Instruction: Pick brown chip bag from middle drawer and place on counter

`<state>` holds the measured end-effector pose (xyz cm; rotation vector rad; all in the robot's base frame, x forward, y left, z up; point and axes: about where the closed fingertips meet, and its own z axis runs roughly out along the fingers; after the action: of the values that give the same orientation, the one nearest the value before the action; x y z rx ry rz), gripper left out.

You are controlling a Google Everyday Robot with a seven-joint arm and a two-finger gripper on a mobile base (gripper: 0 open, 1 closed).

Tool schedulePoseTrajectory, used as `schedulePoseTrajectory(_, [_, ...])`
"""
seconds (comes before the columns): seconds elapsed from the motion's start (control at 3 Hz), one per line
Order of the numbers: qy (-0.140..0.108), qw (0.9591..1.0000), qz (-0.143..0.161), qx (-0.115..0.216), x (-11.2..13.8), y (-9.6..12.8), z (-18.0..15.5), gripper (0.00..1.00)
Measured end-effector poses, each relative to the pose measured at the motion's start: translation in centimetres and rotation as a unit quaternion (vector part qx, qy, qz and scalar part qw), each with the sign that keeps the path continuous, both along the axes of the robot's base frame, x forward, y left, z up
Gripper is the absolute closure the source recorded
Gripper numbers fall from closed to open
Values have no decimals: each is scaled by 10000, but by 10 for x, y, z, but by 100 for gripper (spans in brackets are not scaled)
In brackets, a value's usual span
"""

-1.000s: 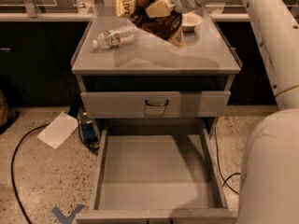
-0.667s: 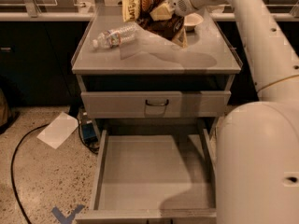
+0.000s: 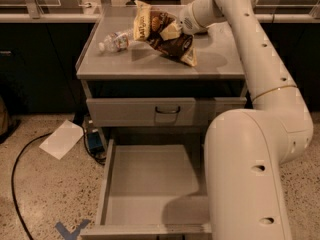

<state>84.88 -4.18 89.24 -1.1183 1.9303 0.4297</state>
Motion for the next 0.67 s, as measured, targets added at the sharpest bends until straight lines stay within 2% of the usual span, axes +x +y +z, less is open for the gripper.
schedulePoseTrajectory(0.33, [49,10000,16,4,0,1,-5,81])
schedulePoseTrajectory(0.67, [49,10000,16,4,0,1,-5,58])
